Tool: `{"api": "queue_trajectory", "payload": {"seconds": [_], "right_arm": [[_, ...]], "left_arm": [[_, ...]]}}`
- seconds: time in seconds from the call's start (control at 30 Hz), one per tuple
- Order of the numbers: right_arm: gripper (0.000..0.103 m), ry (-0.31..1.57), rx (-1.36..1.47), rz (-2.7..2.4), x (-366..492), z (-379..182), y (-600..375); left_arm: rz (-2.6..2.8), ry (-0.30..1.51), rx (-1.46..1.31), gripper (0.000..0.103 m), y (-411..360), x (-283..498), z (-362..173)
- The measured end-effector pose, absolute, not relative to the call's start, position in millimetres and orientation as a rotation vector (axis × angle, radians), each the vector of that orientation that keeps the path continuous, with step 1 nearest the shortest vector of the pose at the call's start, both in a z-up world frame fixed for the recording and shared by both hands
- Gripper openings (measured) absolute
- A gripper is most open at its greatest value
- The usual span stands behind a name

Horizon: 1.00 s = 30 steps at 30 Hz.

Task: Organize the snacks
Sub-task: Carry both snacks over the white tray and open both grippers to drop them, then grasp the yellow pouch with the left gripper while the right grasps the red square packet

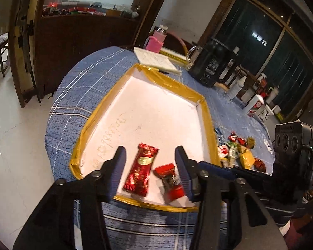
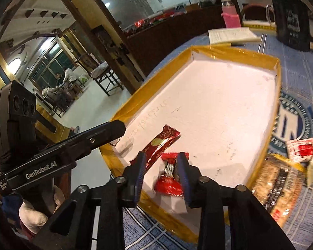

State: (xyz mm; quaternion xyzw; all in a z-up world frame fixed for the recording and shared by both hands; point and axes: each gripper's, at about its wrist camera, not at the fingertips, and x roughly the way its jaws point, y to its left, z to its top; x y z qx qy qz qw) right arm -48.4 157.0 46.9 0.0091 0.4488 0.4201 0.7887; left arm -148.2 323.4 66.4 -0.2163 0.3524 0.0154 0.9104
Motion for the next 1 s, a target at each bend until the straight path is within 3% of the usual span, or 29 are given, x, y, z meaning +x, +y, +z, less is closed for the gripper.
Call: {"api": "queue_trajectory", "payload": {"seconds": [0.27, 0.6, 0.8, 1.0], "right_arm": [[0.042, 0.88, 0.135, 0.774, -45.1, 70.5, 47.4], [0.047, 0.856, 0.28, 0.402, -31.5, 50.4, -140.4], [0.051, 0.831, 0.366, 0.342, -22.8, 49.5, -192.0], [0.068, 0.803, 0.31, 0.267, 2.9, 45.6, -215.3]], "left_arm": [[-0.038, 0.711, -0.396, 0.059, 284.2, -157.1, 79.7], [-0.148, 0.765, -0.301, 0.06, 218.1, -143.6, 77.3], [-0.194, 0.798, -0.246, 0.06, 179.7, -136.1, 77.3], [-0.25, 0.824, -0.211, 0.06, 149.9, -132.1, 77.5]]}}
